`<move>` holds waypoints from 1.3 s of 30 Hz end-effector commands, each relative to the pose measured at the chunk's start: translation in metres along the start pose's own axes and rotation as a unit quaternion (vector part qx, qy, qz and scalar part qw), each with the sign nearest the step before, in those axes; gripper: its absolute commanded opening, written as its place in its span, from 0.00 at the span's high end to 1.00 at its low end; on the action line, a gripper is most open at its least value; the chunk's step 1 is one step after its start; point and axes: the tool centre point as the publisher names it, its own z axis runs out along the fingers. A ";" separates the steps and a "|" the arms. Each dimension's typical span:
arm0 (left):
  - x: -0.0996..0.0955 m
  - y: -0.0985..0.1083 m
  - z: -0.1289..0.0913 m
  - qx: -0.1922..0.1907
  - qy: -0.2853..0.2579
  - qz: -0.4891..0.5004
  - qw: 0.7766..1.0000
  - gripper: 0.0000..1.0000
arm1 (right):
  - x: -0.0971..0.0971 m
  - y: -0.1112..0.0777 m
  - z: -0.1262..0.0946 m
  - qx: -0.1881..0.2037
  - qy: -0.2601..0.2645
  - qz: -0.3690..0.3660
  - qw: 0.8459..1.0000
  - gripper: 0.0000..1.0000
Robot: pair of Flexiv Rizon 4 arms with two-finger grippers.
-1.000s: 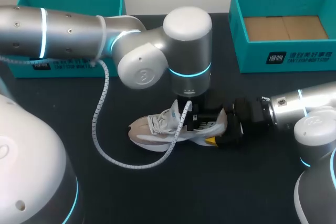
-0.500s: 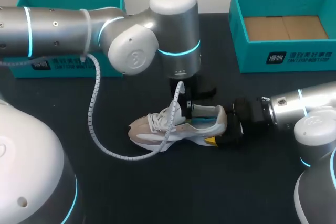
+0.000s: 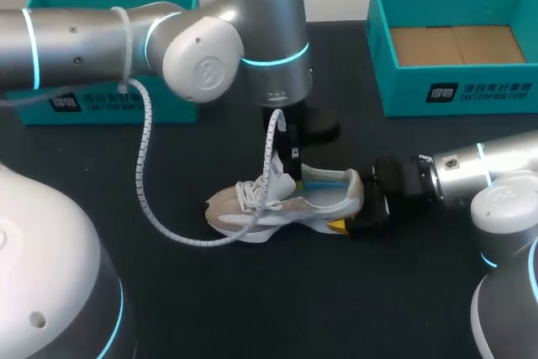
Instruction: Take the shoe out of the shoebox, open the shoe tongue, remove and reinsert the insole, then place the shoe into the shoebox
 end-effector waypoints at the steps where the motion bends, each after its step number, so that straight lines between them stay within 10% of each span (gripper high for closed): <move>1: 0.007 0.012 -0.014 0.013 0.000 0.001 1.000 1.00 | 0.000 -0.002 0.000 0.002 -0.001 0.001 1.000 1.00; 31: 0.026 -0.039 -0.039 0.077 0.017 0.040 0.996 1.00 | 0.000 -0.002 0.000 0.002 -0.001 0.001 1.000 1.00; 32: 0.026 -0.040 -0.038 0.077 0.016 0.042 0.996 0.98 | 0.000 -0.002 0.000 0.002 -0.001 0.001 1.000 1.00; 33: 0.027 -0.040 -0.036 0.076 0.015 0.045 0.996 0.73 | 0.000 -0.002 0.000 0.002 -0.001 0.001 1.000 1.00; 39: 0.037 -0.042 -0.032 0.079 -0.016 0.074 0.994 0.55 | 0.000 -0.002 0.000 0.002 -0.001 0.001 1.000 1.00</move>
